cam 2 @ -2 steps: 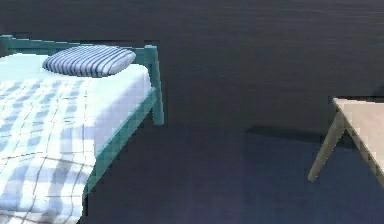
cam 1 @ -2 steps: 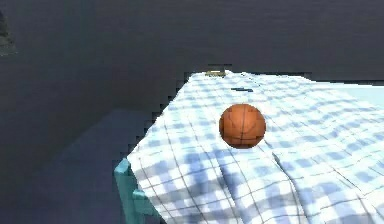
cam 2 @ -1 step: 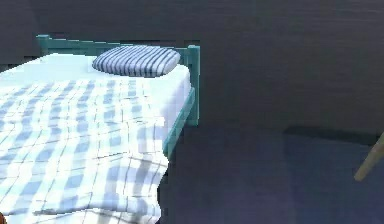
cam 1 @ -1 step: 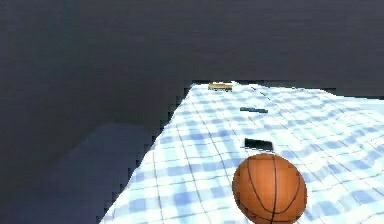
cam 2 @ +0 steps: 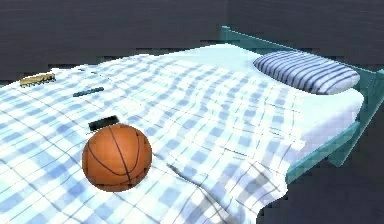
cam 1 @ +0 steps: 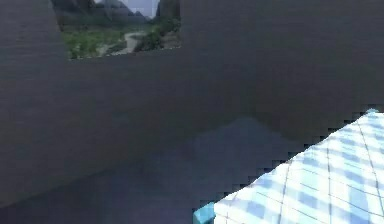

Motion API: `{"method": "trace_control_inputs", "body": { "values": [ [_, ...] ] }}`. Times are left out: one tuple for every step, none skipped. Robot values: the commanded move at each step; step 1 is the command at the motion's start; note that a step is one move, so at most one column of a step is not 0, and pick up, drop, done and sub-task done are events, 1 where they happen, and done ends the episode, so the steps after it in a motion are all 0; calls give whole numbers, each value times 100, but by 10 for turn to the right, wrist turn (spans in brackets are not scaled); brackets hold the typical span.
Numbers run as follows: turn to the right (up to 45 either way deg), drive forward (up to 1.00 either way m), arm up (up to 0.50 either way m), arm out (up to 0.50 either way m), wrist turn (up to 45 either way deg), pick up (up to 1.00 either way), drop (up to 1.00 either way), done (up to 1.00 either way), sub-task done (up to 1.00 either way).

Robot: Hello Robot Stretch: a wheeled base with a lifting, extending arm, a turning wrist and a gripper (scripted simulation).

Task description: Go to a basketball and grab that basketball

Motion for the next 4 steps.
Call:
{"method": "trace_control_inputs", "body": {
  "values": [
    [-180,0,0,0,0,0,0,0,0],
    [0,0,50,0,0,0,0,0,0],
    [0,0,38,0,0,0,0,0,0],
    [0,0,0,14,0,0,0,0,0]
  ]
}}
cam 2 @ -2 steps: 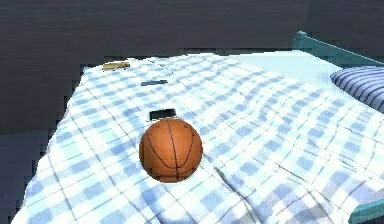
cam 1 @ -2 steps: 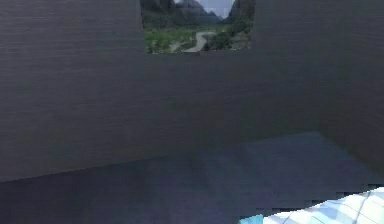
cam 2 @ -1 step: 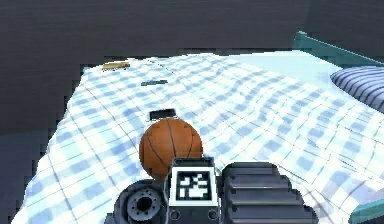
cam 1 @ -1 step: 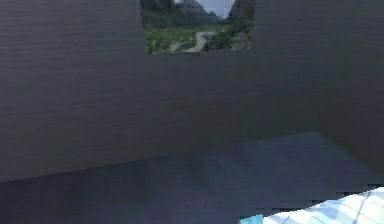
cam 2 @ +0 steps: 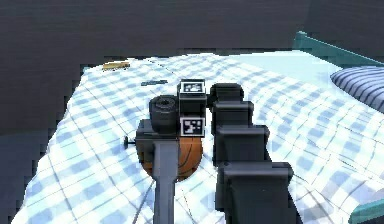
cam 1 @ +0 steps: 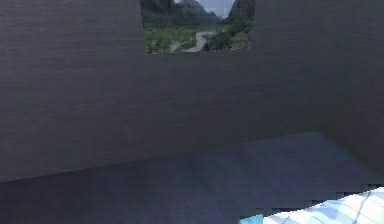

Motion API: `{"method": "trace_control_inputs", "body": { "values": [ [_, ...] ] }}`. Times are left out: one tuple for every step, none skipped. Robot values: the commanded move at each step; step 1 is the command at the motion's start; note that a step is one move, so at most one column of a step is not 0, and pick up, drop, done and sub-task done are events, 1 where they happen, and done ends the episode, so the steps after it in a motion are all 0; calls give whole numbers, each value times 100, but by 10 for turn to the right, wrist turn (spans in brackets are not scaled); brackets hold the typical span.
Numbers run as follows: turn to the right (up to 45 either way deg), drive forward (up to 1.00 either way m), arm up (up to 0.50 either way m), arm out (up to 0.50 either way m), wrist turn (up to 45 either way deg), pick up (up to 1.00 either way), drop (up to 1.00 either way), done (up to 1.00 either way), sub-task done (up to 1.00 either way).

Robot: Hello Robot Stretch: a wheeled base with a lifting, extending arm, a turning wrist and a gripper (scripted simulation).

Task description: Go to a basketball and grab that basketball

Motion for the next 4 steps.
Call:
{"method": "trace_control_inputs", "body": {
  "values": [
    [0,0,0,0,450,0,0,0,0],
    [0,0,0,0,450,0,0,0,0],
    [0,0,0,0,450,0,0,0,0],
    [0,0,0,0,330,0,0,0,0]
  ]
}}
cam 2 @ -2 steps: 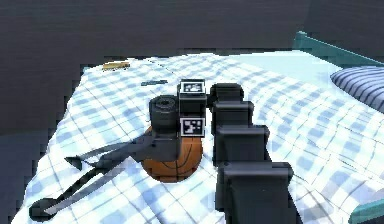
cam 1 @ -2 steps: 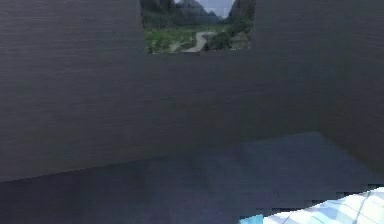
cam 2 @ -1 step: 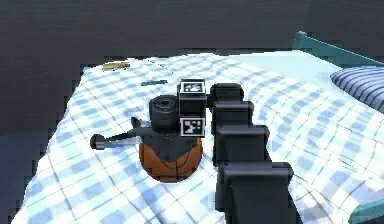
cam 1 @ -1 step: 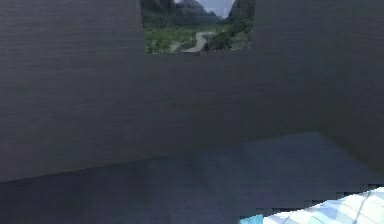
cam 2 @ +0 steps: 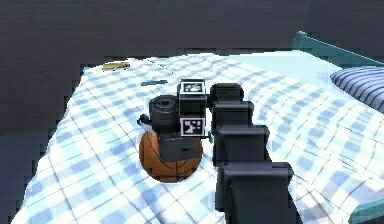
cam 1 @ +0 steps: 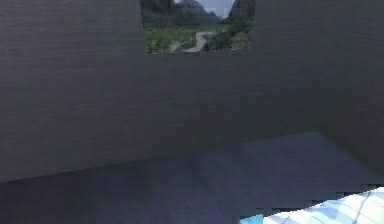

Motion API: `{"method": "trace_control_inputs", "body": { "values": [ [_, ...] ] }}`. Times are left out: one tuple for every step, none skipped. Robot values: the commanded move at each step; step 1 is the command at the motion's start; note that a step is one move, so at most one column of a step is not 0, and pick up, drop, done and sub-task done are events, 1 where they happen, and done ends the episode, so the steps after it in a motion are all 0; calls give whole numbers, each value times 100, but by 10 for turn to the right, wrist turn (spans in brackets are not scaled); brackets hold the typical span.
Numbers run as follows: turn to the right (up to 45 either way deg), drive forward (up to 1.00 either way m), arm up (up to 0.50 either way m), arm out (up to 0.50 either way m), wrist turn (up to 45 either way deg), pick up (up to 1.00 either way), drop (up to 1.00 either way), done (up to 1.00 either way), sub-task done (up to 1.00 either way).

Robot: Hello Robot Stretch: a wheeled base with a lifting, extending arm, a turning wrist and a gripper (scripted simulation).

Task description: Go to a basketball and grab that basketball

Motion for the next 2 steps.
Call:
{"method": "trace_control_inputs", "body": {
  "values": [
    [0,0,-20,0,0,0,0,0,0],
    [0,0,0,0,0,100,0,0,0]
  ]
}}
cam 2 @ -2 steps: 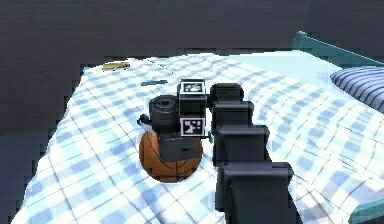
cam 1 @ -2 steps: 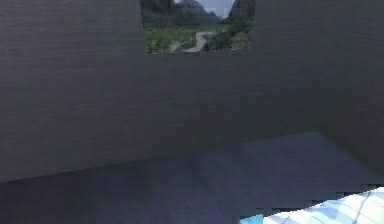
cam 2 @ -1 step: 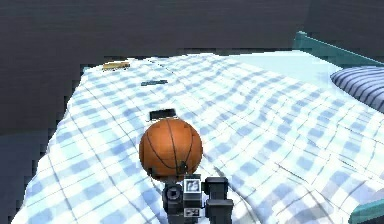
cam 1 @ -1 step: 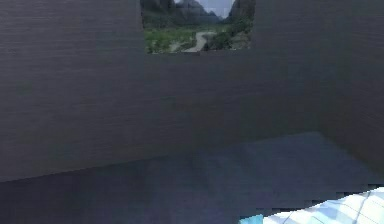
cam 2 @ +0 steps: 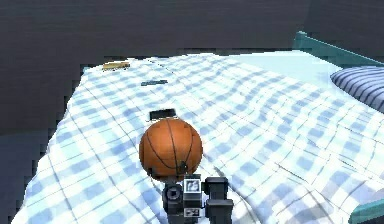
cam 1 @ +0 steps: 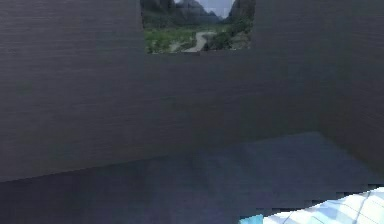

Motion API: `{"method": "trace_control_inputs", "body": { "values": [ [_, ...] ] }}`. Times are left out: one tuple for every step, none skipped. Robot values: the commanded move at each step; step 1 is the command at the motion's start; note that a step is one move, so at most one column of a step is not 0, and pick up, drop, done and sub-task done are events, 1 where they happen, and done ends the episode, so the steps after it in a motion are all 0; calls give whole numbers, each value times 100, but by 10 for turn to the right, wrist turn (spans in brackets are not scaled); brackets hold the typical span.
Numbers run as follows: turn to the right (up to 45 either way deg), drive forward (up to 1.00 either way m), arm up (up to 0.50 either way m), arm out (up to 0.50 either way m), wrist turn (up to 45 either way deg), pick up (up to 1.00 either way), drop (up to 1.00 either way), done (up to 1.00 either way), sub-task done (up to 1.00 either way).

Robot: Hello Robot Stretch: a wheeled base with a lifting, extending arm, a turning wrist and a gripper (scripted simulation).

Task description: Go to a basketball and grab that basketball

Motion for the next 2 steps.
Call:
{"method": "trace_control_inputs", "body": {
  "values": [
    [0,0,10,0,0,0,0,0,0],
    [0,0,0,0,0,0,0,100,0]
  ]
}}
